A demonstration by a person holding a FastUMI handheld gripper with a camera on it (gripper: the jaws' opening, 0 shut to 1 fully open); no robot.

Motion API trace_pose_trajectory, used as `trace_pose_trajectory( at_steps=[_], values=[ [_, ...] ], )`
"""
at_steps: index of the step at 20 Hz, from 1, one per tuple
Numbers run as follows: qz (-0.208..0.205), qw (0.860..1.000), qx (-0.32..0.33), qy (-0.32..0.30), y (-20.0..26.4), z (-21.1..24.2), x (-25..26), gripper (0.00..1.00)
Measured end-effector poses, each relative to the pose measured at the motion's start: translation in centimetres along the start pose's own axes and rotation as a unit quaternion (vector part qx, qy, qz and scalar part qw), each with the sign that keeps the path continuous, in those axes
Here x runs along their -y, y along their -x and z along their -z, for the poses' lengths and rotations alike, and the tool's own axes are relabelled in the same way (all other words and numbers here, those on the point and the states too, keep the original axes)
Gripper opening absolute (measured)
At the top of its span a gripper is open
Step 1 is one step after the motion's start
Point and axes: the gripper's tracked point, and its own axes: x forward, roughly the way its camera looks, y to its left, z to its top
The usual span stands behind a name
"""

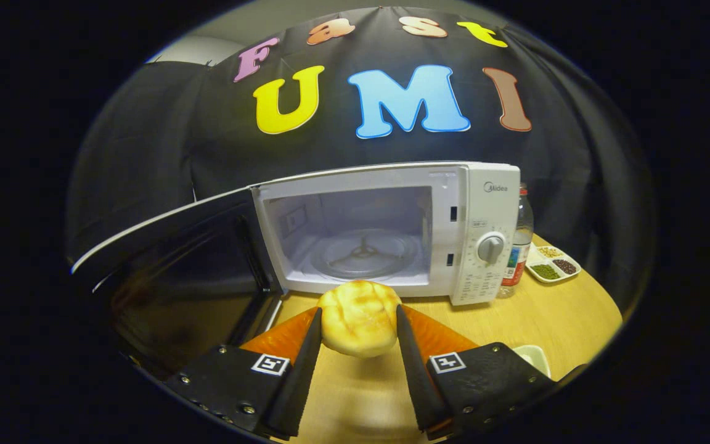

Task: Open the microwave, put the food inside, and close the microwave door.

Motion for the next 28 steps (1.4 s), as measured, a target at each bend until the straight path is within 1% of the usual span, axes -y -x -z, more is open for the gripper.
trace_pose_trajectory(
  at_steps=[3, 6, 9, 15, 17, 19, 24, 26, 28],
  values=[
    [-0.004, 0.999, -0.008, -0.038, -3.3, -0.5, -1.4, 0.68],
    [0.006, 0.997, 0.019, -0.077, -6.1, -1.8, -1.8, 0.68],
    [0.000, 0.991, 0.035, -0.131, -8.6, -2.4, -2.7, 0.68],
    [0.014, 0.976, 0.069, -0.205, -13.2, -3.4, -2.4, 0.68],
    [0.023, 0.972, 0.086, -0.219, -14.4, -4.2, -1.8, 0.68],
    [0.007, 0.965, 0.097, -0.242, -15.7, -5.0, -2.1, 0.68],
    [0.009, 0.957, 0.080, -0.278, -19.2, -3.7, -1.0, 0.68],
    [0.020, 0.956, 0.084, -0.280, -20.1, -3.3, 0.0, 0.67],
    [0.011, 0.952, 0.084, -0.294, -20.6, -3.2, 0.0, 0.68]
  ],
)
